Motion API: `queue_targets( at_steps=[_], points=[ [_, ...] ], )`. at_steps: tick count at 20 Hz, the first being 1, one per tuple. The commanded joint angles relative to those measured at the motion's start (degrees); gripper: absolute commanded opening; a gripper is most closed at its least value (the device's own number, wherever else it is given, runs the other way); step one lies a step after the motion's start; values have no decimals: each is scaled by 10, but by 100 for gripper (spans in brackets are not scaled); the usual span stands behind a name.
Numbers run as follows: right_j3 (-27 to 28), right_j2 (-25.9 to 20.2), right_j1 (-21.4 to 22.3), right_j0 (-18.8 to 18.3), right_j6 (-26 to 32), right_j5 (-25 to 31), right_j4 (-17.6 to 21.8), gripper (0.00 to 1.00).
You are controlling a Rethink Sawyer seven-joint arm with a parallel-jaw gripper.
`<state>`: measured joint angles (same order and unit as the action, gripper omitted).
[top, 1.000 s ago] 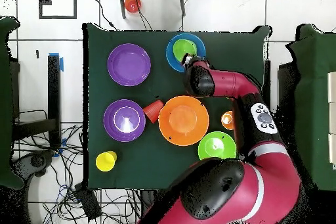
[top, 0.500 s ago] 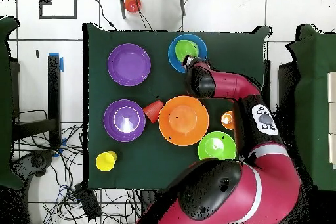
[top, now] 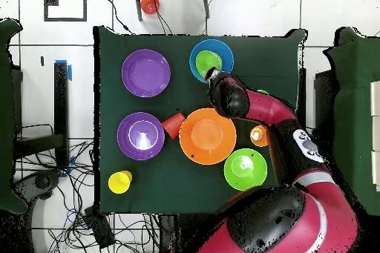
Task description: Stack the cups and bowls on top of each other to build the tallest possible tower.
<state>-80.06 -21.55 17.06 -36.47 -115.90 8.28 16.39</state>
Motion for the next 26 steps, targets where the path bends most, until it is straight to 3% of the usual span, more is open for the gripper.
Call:
queue_targets(
  at_steps=[1, 7, 15, 18, 26],
  points=[
    [-86, -107, -109, -67, -58, -7, -25, 0],
    [-94, -160, -154, -116, -22, 40, -53, 0],
    [-91, -220, -222, -168, 25, 81, -53, 0],
    [-81, -260, -278, -202, 58, 99, -50, 0],
    [-74, -294, -335, -235, 70, 114, -41, 0]
  ],
)
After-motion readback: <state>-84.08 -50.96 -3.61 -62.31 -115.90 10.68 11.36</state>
